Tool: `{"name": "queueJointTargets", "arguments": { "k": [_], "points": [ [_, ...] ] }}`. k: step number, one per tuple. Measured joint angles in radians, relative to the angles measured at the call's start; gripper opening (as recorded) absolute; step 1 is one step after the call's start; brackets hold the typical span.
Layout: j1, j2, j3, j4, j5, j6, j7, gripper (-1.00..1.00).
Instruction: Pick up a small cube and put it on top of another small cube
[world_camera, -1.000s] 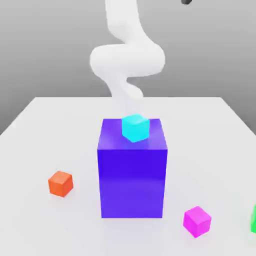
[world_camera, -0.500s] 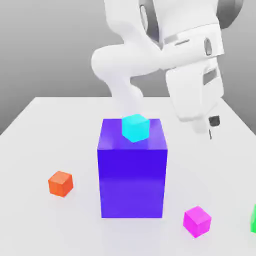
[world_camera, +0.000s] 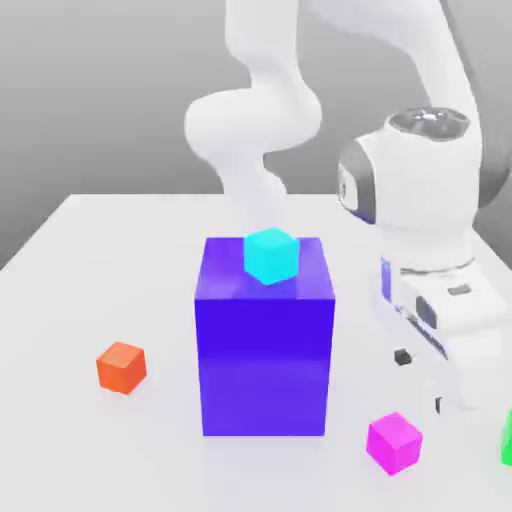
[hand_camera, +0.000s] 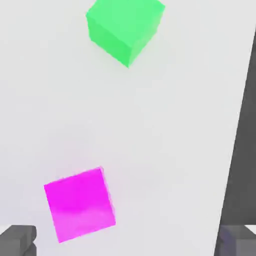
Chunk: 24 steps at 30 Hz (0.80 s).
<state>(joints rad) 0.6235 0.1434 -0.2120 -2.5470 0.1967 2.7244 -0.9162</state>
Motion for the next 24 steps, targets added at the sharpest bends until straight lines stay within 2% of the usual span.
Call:
{"name": "queueJointTargets", "arguments": {
  "k": [3, 9, 10, 17, 24],
  "points": [
    [0.009, 0.056, 0.002, -0.016, -0.059, 0.041, -0.059, 0.0],
    [-0.047, 0.229, 0.077, 0.014, -0.001, 0.176, -0.129, 0.0],
    [-0.058, 0.251, 0.09, 0.019, 0.009, 0.193, -0.136, -1.0],
    [-0.058, 0.253, 0.09, 0.019, 0.01, 0.192, -0.137, -1.0],
    [0.002, 0.073, 0.021, -0.01, -0.085, 0.042, -0.053, -1.0]
  ]
}}
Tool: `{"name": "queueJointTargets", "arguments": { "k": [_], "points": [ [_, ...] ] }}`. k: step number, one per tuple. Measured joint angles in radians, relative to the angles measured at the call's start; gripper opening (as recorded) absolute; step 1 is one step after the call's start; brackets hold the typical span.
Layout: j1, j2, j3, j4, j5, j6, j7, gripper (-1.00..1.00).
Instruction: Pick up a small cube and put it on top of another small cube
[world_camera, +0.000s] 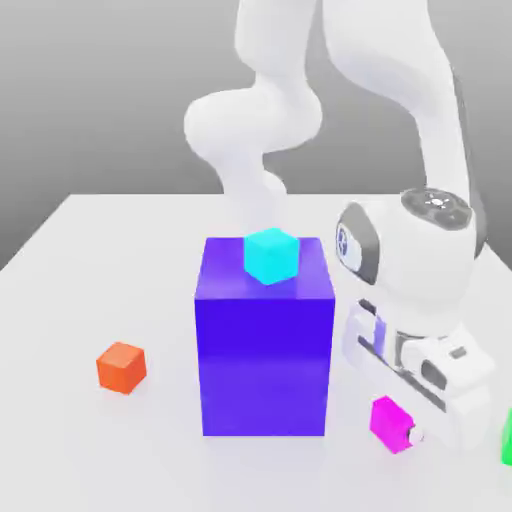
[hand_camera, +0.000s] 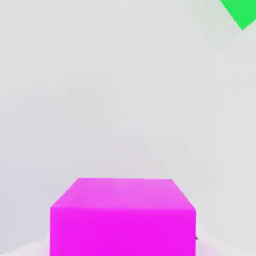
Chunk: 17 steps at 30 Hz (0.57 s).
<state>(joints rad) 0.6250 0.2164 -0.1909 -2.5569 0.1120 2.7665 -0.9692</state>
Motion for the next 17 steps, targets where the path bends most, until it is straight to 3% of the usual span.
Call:
{"name": "queueJointTargets", "arguments": {
  "k": [8, 12, 13, 17],
  "points": [
    [0.177, 0.033, 0.055, 0.245, -0.048, -0.21, 0.329, -1.0],
    [0.195, 0.143, 0.077, 0.289, -0.031, -0.144, 0.36, -1.0],
    [0.193, 0.173, 0.081, 0.292, -0.024, -0.117, 0.357, 1.0],
    [0.193, 0.173, 0.081, 0.292, -0.024, -0.117, 0.357, 1.0]
  ]
}}
